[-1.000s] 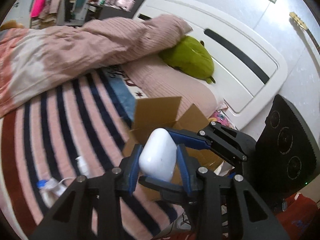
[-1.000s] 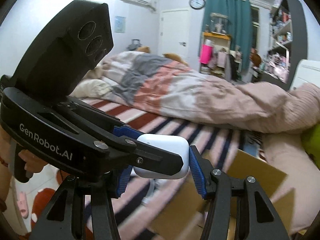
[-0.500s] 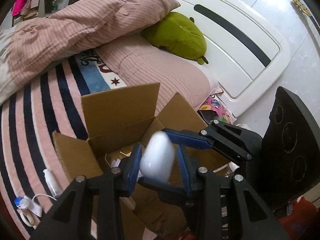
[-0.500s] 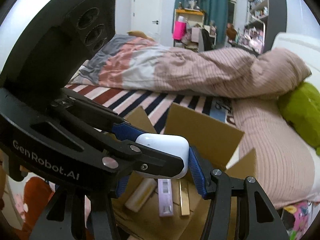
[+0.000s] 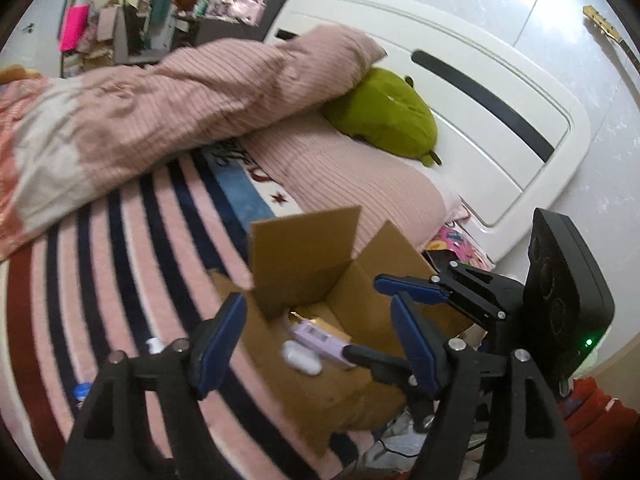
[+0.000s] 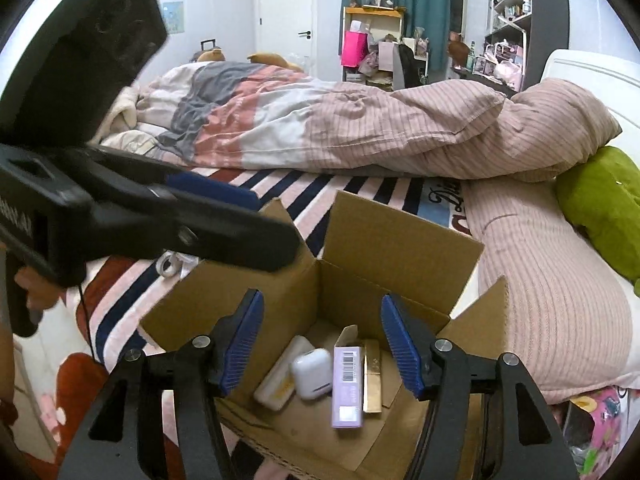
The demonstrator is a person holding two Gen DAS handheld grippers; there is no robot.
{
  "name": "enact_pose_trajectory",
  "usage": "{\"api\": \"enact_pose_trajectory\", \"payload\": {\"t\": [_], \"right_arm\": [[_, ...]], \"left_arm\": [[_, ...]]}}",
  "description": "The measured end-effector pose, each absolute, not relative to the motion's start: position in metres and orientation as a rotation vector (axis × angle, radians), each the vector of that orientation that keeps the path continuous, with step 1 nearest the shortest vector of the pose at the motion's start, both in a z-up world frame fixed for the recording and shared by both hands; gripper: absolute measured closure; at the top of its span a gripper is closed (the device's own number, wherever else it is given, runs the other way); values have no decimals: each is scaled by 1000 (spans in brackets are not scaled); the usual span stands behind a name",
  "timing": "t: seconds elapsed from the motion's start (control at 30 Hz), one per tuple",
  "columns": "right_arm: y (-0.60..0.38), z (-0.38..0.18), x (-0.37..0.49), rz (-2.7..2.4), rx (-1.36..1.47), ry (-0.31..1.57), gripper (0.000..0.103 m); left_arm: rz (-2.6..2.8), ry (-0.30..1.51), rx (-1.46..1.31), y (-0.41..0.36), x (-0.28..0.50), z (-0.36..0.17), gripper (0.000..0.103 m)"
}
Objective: Organize rigid objects
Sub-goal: 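Drop the white earbud case into the cardboard box, then grasp the white pump bottle with the right gripper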
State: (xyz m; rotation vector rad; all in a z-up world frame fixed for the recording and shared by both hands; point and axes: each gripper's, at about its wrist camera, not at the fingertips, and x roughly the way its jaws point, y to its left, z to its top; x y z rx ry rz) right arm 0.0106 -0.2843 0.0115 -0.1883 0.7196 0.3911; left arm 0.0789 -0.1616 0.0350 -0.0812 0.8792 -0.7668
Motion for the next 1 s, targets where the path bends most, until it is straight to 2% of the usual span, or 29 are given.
{"api": "enact_pose_trajectory", "payload": {"t": [0.3,0.5,0.77,1.0], "right_arm": [[-235,25,4,442,-238,682,45],[-171,25,4,564,-283,662,45],[-95,-26,20,674,-291,787,45],[-94,-88,60,442,-189,858,47]], "left_arm": [[-562,775,-118,-67,49,44,24],[-404,744,-121,0,25,24,22],[-275,785,-172,54,9,-28,22],[-222,809,-231,63,4,-65,22]]}}
